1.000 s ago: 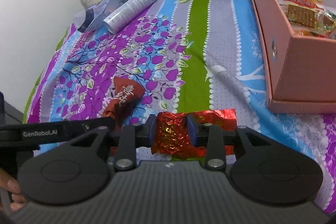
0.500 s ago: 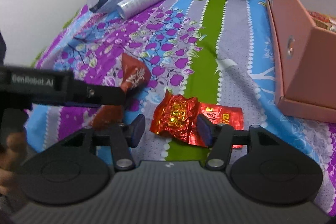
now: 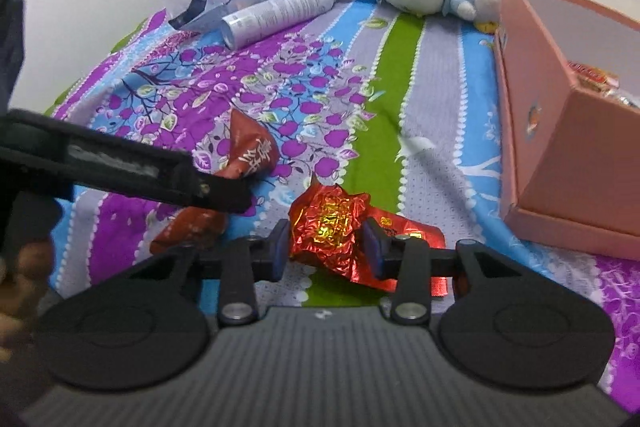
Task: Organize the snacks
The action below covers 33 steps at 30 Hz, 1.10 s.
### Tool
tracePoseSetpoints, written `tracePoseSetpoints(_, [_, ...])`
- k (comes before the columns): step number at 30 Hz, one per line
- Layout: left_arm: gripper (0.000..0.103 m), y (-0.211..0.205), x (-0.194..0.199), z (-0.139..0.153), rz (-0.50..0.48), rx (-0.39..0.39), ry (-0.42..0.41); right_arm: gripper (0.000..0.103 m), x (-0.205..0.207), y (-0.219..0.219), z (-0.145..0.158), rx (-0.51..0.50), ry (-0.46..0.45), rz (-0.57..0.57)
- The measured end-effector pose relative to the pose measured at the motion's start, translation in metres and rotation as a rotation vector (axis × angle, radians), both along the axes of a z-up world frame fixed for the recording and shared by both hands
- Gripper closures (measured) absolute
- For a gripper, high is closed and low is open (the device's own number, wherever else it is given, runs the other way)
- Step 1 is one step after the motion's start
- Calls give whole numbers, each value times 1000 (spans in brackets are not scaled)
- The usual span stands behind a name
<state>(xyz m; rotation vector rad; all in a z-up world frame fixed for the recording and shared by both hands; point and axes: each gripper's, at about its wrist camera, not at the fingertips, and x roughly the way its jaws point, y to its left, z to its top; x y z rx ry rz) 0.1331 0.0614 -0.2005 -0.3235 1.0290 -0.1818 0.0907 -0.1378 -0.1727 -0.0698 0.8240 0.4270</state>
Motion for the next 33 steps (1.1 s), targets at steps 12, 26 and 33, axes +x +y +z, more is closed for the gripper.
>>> tracePoseSetpoints(12, [47, -11, 7, -6, -13, 77, -27, 61, -9, -22, 0, -14, 11, -73])
tracePoseSetpoints(26, [80, -20, 0, 18, -22, 80, -59, 62, -13, -31, 16, 11, -19, -99])
tracePoseSetpoints(33, [81, -24, -8, 38, -39, 35, -102, 62, -17, -38, 35, 31, -41, -113])
